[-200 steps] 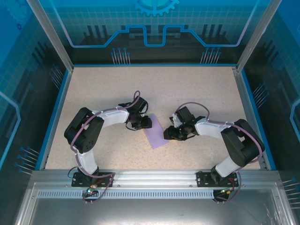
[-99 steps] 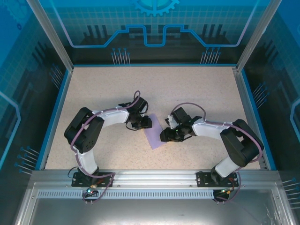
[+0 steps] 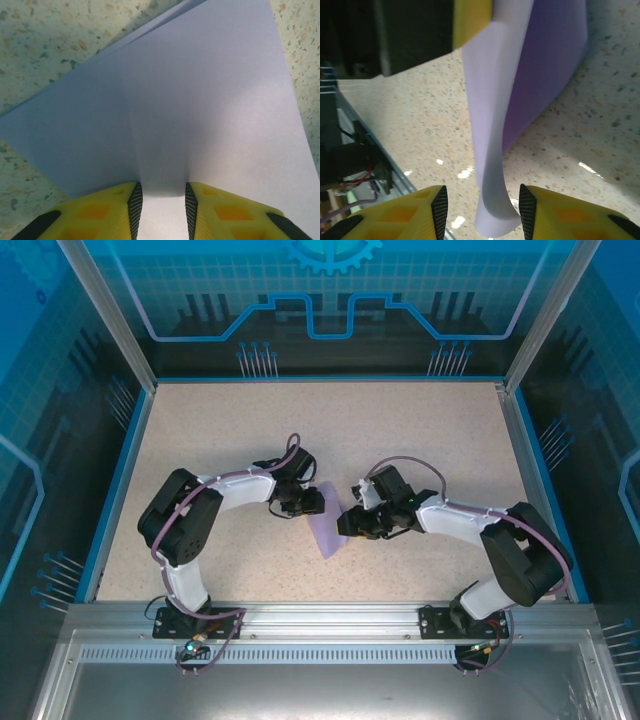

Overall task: Fold a paper plane with a square sheet of paper (pick it up from the middle)
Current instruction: Third fold the triangle at the center of the table.

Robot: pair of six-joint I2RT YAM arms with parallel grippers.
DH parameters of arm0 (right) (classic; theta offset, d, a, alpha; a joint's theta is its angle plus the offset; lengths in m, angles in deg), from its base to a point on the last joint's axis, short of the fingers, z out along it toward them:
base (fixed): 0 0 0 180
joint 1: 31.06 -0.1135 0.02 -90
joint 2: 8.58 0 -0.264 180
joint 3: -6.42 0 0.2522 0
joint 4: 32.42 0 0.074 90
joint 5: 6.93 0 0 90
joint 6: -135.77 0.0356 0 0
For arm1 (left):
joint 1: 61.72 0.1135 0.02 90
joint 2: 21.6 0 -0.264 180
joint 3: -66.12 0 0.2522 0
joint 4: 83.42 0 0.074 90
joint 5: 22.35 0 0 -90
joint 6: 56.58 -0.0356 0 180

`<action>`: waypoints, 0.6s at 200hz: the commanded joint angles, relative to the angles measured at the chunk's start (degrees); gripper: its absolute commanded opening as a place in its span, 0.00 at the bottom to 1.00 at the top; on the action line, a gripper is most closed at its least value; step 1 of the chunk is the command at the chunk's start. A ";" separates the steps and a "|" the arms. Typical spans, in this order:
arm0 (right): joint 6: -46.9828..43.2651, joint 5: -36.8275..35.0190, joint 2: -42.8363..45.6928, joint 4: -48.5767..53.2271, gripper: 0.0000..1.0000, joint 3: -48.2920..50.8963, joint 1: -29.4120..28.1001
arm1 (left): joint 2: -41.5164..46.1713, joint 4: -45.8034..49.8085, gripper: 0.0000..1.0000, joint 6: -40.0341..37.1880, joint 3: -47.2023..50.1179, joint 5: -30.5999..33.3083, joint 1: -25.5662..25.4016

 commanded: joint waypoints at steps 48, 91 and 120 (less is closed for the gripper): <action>4.31 5.92 2.81 -4.98 0.41 3.72 1.68 | -3.22 1.03 0.33 -1.48 -1.05 -1.14 -0.26; 3.58 5.67 6.14 -1.82 0.38 5.03 1.92 | -3.39 1.17 0.33 -1.61 -1.08 -1.11 -0.20; 3.69 5.89 5.36 -2.38 0.34 5.23 1.94 | -3.90 1.06 0.33 -1.58 -1.20 -1.52 -0.25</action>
